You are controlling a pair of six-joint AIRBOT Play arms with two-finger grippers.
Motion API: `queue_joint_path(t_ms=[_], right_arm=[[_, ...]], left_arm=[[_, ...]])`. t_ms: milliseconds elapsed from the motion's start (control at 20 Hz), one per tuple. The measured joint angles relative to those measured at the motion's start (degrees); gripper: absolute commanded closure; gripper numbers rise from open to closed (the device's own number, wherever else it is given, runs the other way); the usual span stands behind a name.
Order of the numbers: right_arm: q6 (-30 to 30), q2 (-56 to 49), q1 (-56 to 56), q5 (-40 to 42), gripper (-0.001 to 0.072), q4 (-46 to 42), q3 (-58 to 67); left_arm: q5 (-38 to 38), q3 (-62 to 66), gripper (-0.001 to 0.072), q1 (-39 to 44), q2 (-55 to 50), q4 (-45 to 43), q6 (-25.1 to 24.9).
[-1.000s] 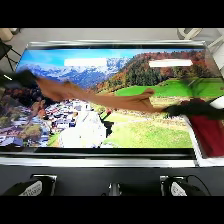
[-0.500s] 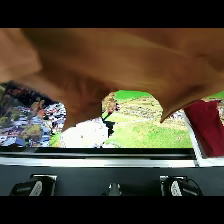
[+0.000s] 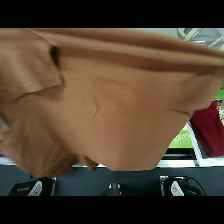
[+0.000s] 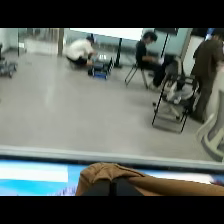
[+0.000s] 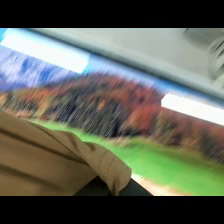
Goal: Fold the shirts.
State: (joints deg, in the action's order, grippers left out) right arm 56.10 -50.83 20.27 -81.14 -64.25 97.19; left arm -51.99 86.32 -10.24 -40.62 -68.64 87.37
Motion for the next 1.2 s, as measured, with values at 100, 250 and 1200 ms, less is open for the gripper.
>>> queue_joint_path(t_ms=[100,250,1200], right_arm=[[1.07,-7.45,-2.62,-1.31,0.0695,-0.96,-0.98],[2.64,-19.54,-9.27,2.84,0.0693,-4.92,-1.92],[-0.17,-48.22,-2.32,-1.09,0.028,-0.92,-2.34]], left_arm=[[-0.61,-3.93,0.0683,0.09,-5.92,-0.55,-0.04],[0.09,-7.72,0.0683,0.44,-16.39,-0.92,-1.81],[-21.03,-12.66,0.0182,-0.61,-45.38,1.88,-4.76]])
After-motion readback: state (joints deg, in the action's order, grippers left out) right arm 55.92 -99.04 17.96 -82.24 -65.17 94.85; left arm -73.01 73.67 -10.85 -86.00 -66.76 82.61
